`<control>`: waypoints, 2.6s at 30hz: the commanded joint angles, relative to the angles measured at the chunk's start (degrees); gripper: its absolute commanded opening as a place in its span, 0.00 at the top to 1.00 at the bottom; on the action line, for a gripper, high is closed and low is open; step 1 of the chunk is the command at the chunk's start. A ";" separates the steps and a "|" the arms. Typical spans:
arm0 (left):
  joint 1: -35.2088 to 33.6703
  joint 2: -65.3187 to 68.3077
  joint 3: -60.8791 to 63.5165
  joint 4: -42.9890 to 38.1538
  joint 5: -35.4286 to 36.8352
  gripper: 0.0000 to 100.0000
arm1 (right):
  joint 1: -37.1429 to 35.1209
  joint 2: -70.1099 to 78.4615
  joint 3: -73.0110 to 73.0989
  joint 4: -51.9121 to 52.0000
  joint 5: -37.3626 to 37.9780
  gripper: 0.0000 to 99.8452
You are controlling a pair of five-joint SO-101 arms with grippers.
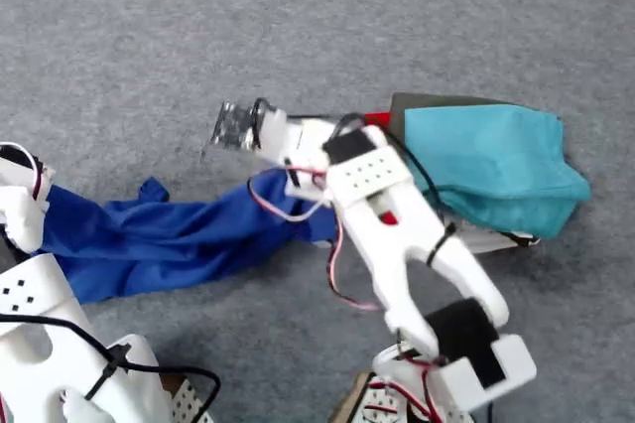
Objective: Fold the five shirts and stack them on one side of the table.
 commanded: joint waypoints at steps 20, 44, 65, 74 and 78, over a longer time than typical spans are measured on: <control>0.62 -0.31 2.29 -2.99 0.62 0.98 | 3.38 8.92 -15.16 21.63 17.58 0.74; 0.62 -0.31 2.90 -3.08 0.53 0.98 | 1.45 25.98 -34.42 25.23 19.96 0.93; 0.62 -0.31 2.90 -2.99 0.53 0.98 | 1.27 25.27 -34.15 23.56 21.54 1.00; 0.62 -0.40 2.90 -2.90 0.53 0.98 | 0.04 16.66 -33.98 24.97 21.19 1.00; 0.62 -0.40 2.81 -2.81 0.53 0.98 | -0.04 10.33 -34.33 27.08 21.01 1.00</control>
